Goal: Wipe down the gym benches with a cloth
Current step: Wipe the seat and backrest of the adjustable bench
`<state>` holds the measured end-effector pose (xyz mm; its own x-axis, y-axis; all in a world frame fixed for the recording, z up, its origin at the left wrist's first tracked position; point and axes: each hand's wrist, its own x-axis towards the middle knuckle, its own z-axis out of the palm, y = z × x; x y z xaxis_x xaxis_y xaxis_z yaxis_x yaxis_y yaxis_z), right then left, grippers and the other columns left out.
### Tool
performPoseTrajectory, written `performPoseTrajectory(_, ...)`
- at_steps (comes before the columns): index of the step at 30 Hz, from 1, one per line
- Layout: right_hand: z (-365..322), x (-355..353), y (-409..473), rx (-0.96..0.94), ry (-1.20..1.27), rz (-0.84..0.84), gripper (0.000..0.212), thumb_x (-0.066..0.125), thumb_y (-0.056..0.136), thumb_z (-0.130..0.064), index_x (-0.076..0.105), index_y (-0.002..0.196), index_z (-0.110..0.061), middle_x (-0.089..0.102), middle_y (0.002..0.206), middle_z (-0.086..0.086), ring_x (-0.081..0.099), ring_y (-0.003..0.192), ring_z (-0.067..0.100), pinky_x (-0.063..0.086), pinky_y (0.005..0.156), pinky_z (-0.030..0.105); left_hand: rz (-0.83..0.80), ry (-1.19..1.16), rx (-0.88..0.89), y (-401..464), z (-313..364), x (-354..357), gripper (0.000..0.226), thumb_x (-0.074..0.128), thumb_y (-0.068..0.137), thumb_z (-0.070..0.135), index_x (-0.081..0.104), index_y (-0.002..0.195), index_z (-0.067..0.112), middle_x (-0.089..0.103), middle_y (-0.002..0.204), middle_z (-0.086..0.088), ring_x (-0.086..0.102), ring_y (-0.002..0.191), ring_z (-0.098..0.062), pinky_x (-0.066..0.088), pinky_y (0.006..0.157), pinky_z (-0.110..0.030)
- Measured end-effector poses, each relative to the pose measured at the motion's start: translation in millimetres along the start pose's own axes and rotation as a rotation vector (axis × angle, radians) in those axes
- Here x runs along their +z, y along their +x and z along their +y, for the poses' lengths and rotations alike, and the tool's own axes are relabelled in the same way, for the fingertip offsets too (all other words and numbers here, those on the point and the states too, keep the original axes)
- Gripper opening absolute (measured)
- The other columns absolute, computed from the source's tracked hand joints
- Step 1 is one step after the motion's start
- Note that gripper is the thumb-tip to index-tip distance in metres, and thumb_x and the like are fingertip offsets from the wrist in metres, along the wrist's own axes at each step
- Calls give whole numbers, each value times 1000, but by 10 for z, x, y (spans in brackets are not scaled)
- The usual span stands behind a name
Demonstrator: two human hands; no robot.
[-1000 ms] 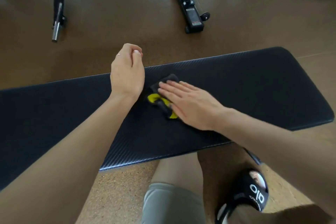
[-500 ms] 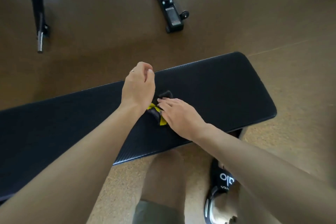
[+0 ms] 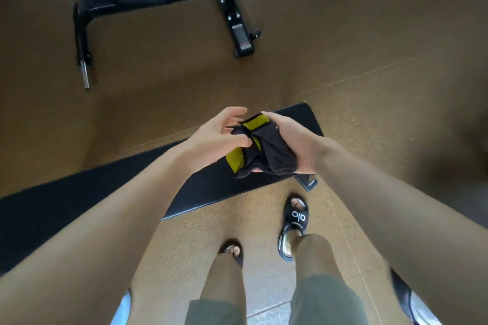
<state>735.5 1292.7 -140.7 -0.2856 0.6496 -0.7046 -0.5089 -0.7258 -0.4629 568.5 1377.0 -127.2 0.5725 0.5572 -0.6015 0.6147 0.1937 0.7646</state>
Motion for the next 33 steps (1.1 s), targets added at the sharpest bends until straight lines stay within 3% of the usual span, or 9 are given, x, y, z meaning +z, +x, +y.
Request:
performPoseTrajectory(3,-212,246,-487,80,-21,35,71,47,97,-68,68,124,-5,68,124,23,68,109,38,54,101,52,-60,127,12,-375,464,-94,38,74,93,26,61,128,34,69,117,12,64,108,-2,46,82,-18)
performPoseTrajectory(5,-363,392,-785,94,-43,-6,75,51,95,-70,66,129,-5,66,129,25,66,117,41,51,104,53,-55,228,33,-549,720,-125,17,72,94,34,68,110,31,73,102,9,68,96,-6,50,81,-26)
performPoseTrajectory(10,-630,423,-1374,32,-177,-9,43,63,101,-30,59,134,-3,66,132,22,64,123,38,51,108,51,-26,267,50,-752,1213,-15,12,62,102,35,69,98,26,70,89,4,62,84,-12,47,77,-30)
performPoseTrajectory(13,-773,208,-1551,-43,-268,170,30,68,97,-10,60,124,-1,70,122,21,71,112,32,57,99,50,11,245,-11,-765,1453,103,15,61,102,32,69,109,22,74,101,-2,68,94,-19,53,86,-36)
performPoseTrajectory(16,-961,-70,-1758,-128,-335,306,23,69,96,-9,64,117,-1,70,116,21,72,107,31,62,88,46,-11,254,-27,-735,1709,271,14,64,100,26,68,111,19,73,106,-6,69,102,-23,54,95,-39)
performPoseTrajectory(19,-1194,-315,-1916,-175,-455,299,20,69,95,-10,66,115,-8,72,114,17,73,102,29,63,80,41,-7,203,-12,-622,1995,448,19,69,94,19,65,113,17,72,107,-9,70,101,-20,55,90,-34)
performPoseTrajectory(23,-1604,-600,-2115,-202,-532,234,32,70,89,0,66,117,-14,69,117,14,69,108,30,61,87,41,22,5,-35,-413,2391,669,23,71,97,32,65,118,23,74,113,-3,71,108,-19,57,100,-40)
performPoseTrajectory(28,-2078,-835,-2273,-171,-597,157,51,72,83,7,60,125,-18,64,124,10,65,114,26,59,87,34,119,-152,-34,-207,2746,785,18,65,102,19,64,119,13,73,117,-10,73,106,-19,61,92,-33)
performPoseTrajectory(33,-2347,-846,-2206,-164,-746,115,67,83,65,1,57,124,-18,67,120,10,67,111,26,59,94,40,228,-152,-27,-66,2919,784,14,63,102,16,61,114,10,73,108,-8,71,107,-24,59,98,-42)
